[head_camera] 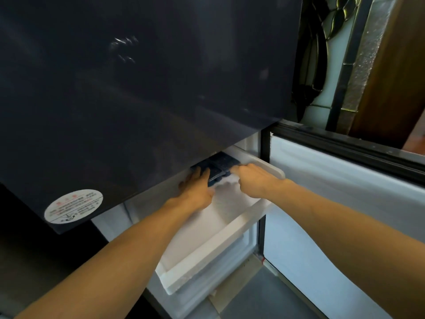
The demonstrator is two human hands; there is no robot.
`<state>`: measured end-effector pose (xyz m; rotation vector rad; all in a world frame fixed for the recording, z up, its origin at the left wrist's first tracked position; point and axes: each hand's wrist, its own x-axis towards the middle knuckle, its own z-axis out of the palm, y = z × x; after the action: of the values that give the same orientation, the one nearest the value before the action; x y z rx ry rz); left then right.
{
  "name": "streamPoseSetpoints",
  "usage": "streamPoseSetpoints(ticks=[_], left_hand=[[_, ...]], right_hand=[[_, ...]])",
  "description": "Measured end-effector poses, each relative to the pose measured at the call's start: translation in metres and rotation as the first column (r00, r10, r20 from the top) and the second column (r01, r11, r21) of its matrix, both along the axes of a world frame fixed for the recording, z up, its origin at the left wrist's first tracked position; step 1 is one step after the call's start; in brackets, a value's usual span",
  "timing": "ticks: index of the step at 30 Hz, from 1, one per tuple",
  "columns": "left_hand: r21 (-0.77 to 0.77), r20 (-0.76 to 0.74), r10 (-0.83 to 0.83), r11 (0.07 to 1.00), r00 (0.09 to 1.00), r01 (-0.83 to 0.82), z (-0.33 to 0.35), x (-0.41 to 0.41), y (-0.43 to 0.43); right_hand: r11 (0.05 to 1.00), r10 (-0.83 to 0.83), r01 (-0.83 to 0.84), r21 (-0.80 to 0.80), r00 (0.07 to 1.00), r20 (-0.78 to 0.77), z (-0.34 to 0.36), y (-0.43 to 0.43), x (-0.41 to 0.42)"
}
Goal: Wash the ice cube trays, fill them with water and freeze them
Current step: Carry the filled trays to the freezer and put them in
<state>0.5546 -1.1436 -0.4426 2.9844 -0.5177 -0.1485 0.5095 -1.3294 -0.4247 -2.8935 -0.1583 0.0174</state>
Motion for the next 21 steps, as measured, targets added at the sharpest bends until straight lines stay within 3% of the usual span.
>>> streamPoseSetpoints(ticks=[5,13,16,21], left_hand=[[-0.106,0.092,-0.074,0.991,0.993,0.084,0.015,-0.051,0.028],[-0.309,0.28,-0.069,0.938,0.958,0.158,0.047,-0.15,0.119],[-0.384,0.367,-0.017,0.908,0.93,0.168,0.066,-0.184,0.161],[-0.422,0.549,0.06,0.881,0.834,0.215,0.112,-0.237,0.235]], right_hand=[[0.999,-0.038,0.039,-0.008,0.999,0.014,0.021,0.019,-0.034],[0.995,0.096,-0.089,-0.039,0.963,0.252,0.074,0.091,-0.117],[0.981,0.184,-0.189,-0.037,0.868,0.462,0.096,0.128,-0.15],[0.887,0.339,-0.459,-0.046,0.582,0.739,0.152,0.206,-0.195]])
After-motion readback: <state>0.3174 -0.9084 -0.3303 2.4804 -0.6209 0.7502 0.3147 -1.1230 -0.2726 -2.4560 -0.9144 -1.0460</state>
